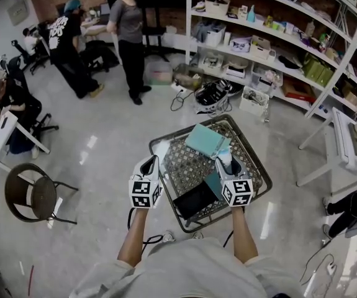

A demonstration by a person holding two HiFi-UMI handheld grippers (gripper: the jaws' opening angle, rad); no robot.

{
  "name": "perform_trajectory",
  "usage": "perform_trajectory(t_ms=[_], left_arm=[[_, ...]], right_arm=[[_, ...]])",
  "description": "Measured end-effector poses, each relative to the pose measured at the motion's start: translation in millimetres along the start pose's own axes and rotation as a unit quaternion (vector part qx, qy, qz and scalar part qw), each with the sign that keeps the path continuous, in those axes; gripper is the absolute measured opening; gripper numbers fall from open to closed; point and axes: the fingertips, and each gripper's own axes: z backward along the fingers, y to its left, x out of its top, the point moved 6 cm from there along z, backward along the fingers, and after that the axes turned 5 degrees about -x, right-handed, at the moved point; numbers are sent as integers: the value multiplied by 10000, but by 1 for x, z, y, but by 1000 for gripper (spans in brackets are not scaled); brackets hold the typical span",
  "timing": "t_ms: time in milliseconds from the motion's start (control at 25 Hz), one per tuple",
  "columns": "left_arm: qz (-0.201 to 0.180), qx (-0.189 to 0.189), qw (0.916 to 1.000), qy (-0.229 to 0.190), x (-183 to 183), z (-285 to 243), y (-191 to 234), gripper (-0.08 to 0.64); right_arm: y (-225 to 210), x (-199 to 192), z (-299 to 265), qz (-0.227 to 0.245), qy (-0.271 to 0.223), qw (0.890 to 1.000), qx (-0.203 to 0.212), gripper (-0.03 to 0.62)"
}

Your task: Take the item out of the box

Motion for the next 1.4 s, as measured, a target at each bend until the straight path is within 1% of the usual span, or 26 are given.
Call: perform_trajectory(t_ms=[440,840,1400], left_arm=[[-35,31,10000,-65,7,4,6,3],[-32,6,10000,-40,6,2,5,3],[-1,49,10000,4,2,2,8,3]], right_arm=[[5,9,-2,30,-140,9999,-46,198],[6,6,-2,56,-82,9999,-28,195],[13,5,-8,134,3,9999,97,193]])
